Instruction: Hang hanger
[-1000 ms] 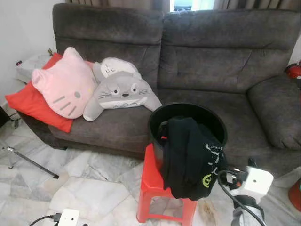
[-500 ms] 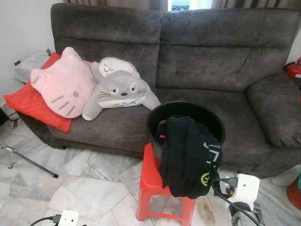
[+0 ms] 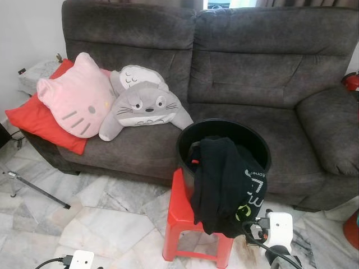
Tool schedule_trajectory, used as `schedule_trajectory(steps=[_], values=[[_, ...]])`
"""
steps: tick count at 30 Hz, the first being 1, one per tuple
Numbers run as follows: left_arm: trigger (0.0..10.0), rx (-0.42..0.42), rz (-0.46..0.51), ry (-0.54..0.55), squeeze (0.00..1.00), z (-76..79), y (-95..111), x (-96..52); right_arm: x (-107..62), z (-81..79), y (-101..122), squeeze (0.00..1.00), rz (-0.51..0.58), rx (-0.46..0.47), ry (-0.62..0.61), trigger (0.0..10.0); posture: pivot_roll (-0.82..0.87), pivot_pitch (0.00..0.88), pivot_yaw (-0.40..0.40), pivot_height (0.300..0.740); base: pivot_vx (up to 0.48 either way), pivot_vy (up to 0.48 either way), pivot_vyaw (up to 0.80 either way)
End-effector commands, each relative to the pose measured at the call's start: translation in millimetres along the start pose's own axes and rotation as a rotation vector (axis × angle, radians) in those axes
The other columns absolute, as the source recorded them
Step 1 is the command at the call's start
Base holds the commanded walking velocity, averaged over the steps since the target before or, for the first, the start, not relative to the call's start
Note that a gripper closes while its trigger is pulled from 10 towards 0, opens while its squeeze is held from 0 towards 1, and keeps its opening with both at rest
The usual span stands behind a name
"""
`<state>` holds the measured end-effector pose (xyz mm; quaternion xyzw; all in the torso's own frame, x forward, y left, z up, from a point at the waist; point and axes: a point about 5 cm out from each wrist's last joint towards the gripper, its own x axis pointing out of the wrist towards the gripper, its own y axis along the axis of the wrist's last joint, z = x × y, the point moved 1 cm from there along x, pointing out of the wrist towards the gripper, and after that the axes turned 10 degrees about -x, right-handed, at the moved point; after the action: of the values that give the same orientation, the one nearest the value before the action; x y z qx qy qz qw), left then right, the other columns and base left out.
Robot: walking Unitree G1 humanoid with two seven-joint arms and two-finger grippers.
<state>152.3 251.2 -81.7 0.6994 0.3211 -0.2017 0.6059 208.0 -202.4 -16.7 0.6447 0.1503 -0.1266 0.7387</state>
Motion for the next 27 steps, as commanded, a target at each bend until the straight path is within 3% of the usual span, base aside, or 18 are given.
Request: schedule_trajectory(steps=[1,20,21,24,27], values=[[10.0,0.02,-0.013,-0.003,0.0,-0.1,-4.3,-1.6,0.7,-0.2,-0.6,0.0,-0.009,-0.003,0.007,10.0,-0.13,0.0,0.022,0.74,0.0,0.0,0.0],[10.0,0.02,-0.013,-0.003,0.0,-0.1,-4.3,-1.6,0.7,-0.2,-0.6,0.0,-0.009,-0.003,0.007,10.0,-0.13,0.0,0.022,0.74,0.0,0.0,0.0],[10.0,0.02,-0.013,-0.002,0.0,0.1,-4.5,-1.7,1.7,-1.0,-1.6,0.0,-0.01,-0.004,0.027,10.0,-0.13,0.0,0.021,0.74,0.0,0.0,0.0],[10.0,0.027,-0.015,-0.026,0.0,8.5,-2.6,0.1,25.8,-11.7,15.9,0.0,0.034,-0.057,0.191,10.0,-0.13,0.0,0.032,0.74,0.0,0.0,0.0],[10.0,0.027,-0.015,-0.026,0.0,8.5,-2.5,0.1,25.2,-13.0,14.7,0.0,0.031,-0.057,0.192,10.0,-0.13,0.0,0.032,0.74,0.0,0.0,0.0]])
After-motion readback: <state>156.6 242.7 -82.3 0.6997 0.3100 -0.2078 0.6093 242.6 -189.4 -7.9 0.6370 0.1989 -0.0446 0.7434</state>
